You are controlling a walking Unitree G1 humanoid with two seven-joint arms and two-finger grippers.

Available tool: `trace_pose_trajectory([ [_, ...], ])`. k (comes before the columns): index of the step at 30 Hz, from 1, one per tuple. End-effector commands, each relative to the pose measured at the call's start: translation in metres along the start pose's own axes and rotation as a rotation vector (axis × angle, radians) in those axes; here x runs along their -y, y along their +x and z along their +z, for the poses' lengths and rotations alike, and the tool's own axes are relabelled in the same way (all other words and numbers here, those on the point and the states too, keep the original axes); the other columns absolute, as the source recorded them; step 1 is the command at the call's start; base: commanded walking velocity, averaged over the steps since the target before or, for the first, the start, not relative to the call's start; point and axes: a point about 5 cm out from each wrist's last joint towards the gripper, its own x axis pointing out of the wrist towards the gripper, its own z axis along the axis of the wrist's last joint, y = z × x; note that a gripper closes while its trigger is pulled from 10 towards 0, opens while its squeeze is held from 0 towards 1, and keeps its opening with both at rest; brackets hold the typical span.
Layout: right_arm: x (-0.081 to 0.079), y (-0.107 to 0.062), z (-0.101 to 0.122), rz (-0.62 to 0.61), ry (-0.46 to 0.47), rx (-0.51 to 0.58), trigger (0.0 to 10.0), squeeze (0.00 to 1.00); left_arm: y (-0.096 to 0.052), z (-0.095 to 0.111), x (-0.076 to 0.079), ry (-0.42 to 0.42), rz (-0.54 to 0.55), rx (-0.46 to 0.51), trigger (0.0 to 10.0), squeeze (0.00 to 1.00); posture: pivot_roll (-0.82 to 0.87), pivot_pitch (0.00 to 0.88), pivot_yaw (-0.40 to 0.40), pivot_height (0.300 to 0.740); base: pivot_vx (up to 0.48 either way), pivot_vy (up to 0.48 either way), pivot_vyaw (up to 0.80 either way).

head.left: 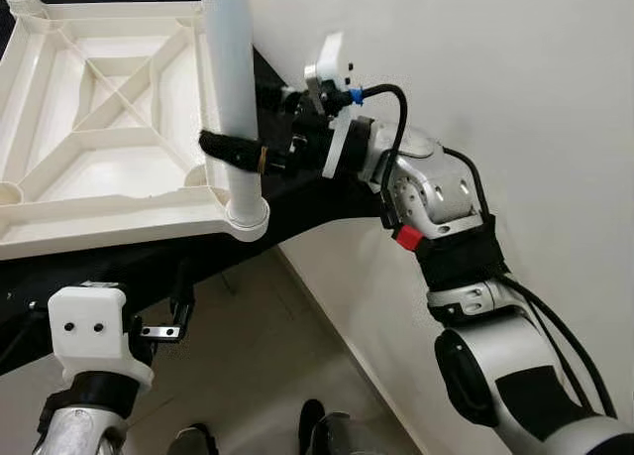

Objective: Building children table

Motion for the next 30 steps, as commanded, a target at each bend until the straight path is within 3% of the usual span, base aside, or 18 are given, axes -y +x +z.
trace_pose_trajectory([
  [1,-0.005,0.005,0.006,0.077,0.001,0.028,10.0,0.00,-0.003,0.000,-0.001,0.013,0.004,-0.018,10.0,0.00,0.15,0.299,-0.150,0.740,0.000,0.000,0.00],
  [2,-0.005,0.008,0.007,0.086,0.002,0.028,8.5,0.00,-0.003,0.000,-0.001,0.013,0.003,-0.018,10.0,0.00,0.16,0.300,-0.151,0.740,0.000,0.000,0.00],
  [3,-0.005,0.011,0.007,0.113,0.006,0.037,0.0,0.00,-0.003,-0.001,-0.001,0.013,0.002,-0.020,10.0,0.00,0.16,0.300,-0.150,0.740,0.000,0.000,0.00],
  [15,0.001,0.015,0.004,0.183,0.003,0.024,0.0,0.00,-0.003,-0.001,-0.001,0.014,-0.002,-0.021,10.0,0.00,0.15,0.299,-0.149,0.740,0.000,0.000,0.00],
  [17,0.000,0.016,0.000,0.139,0.000,0.013,0.0,0.00,-0.003,-0.001,-0.001,0.014,-0.003,-0.022,10.0,0.00,0.15,0.298,-0.149,0.740,0.000,0.000,0.00],
  [18,0.000,0.017,-0.007,0.040,0.017,-0.015,0.0,0.00,-0.003,-0.001,0.000,0.014,-0.004,-0.022,10.0,0.00,0.14,0.299,-0.154,0.740,0.000,0.000,0.00],
  [20,0.000,0.017,-0.007,0.040,0.017,-0.015,0.0,0.00,-0.003,-0.001,0.000,0.014,-0.004,-0.022,10.0,0.00,0.14,0.299,-0.154,0.740,0.000,0.000,0.00],
  [21,0.000,0.015,-0.026,-0.160,0.031,-0.108,0.0,0.00,-0.003,-0.001,0.000,0.014,-0.005,-0.022,10.0,0.00,0.15,0.297,-0.175,0.740,0.000,0.000,0.00],
  [22,0.005,-0.006,-0.049,-0.643,0.052,-0.177,0.0,0.00,-0.003,-0.001,0.001,0.016,-0.004,-0.020,10.0,0.00,0.17,0.284,-0.193,0.740,0.000,0.000,0.00],
  [23,0.005,-0.030,-0.063,-1.001,0.060,-0.236,0.0,0.00,-0.003,-0.001,0.001,0.017,-0.003,-0.018,10.0,0.00,0.17,0.284,-0.193,0.740,0.000,0.000,0.00],
  [24,-0.025,-0.044,-0.092,-1.048,0.088,-0.341,0.0,0.00,-0.001,0.001,-0.002,0.019,0.011,-0.009,10.0,0.00,0.19,0.295,-0.176,0.740,0.000,0.000,0.00],
  [26,-0.025,-0.044,-0.092,-1.048,0.088,-0.341,0.0,0.00,-0.001,0.001,-0.002,0.019,0.011,-0.009,10.0,0.00,0.19,0.295,-0.176,0.740,0.000,0.000,0.00],
  [27,-0.048,-0.047,-0.108,-1.007,0.120,-0.394,0.0,0.00,0.001,0.002,-0.004,0.020,0.021,-0.003,10.0,0.00,0.18,0.300,-0.174,0.740,0.000,0.000,0.00],
  [28,-0.061,-0.041,-0.112,-0.903,0.111,-0.402,0.0,0.00,0.004,0.002,-0.004,0.019,0.022,0.005,10.0,0.00,0.17,0.260,-0.164,0.740,0.000,0.000,0.00],
  [30,-0.062,-0.031,-0.108,-0.841,0.095,-0.377,0.0,0.00,0.007,0.001,-0.003,0.016,0.016,0.013,10.0,0.00,0.16,0.258,-0.165,0.740,0.000,0.000,0.00],
])
